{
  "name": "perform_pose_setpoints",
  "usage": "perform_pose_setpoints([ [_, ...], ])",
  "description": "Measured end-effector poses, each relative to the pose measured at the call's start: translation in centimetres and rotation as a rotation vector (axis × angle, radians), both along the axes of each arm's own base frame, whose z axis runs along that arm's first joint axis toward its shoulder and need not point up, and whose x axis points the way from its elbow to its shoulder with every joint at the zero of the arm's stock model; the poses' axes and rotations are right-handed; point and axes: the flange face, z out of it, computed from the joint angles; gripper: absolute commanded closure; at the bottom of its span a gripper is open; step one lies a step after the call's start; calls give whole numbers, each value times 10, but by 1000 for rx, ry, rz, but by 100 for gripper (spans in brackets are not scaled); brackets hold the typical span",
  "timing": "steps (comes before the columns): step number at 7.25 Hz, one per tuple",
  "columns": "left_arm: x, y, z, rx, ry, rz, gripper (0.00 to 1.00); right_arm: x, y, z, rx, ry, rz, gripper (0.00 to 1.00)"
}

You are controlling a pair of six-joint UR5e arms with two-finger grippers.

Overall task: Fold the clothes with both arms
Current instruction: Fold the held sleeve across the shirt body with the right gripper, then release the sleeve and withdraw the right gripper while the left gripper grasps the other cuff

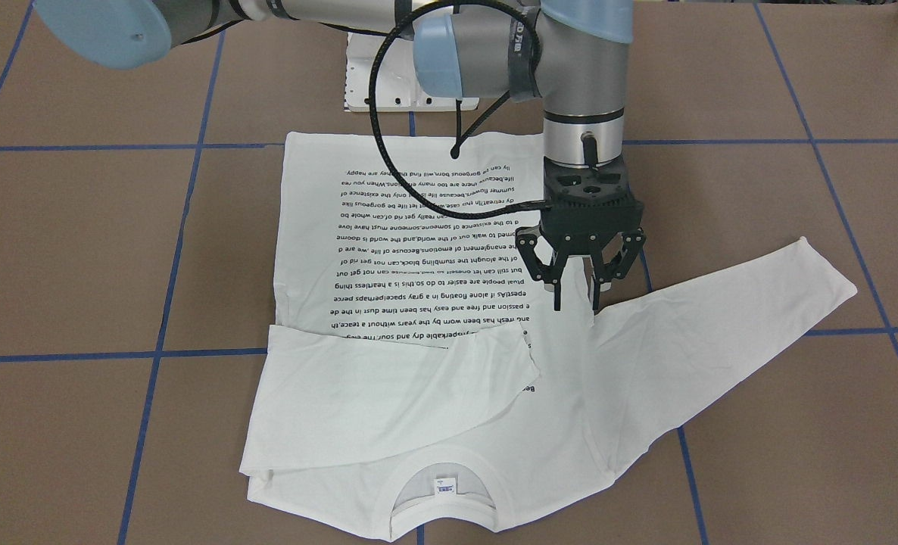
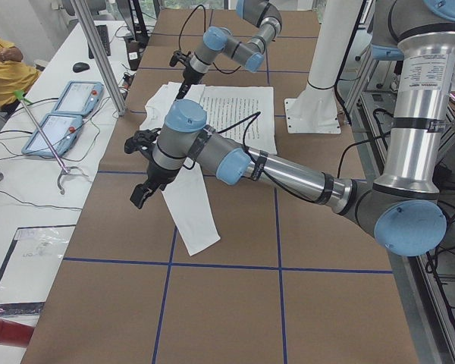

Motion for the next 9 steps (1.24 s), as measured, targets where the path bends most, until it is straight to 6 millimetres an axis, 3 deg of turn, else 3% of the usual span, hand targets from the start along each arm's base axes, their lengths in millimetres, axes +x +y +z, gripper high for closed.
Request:
perform_pose_setpoints([
  [2,2,-1,-1,-1,4,-1,0,1,-10,7,-50,18,-8,0],
  [3,11,-3,-1,-13,16,-1,0,17,-29,24,-117,45,-37,0],
  [4,34,-4,6,-45,38,5,0,49,-52,49,-184,74,-77,0],
  [5,61,1,23,-76,64,9,0,91,-74,79,-214,96,-113,0],
  [6,87,14,52,-85,105,2,0,147,-101,116,-223,114,-156,0],
  [8,136,43,114,-95,204,-17,0,279,-145,211,-171,156,-288,0],
  [9,156,56,142,-96,216,-6,0,341,-148,259,-127,169,-362,0],
])
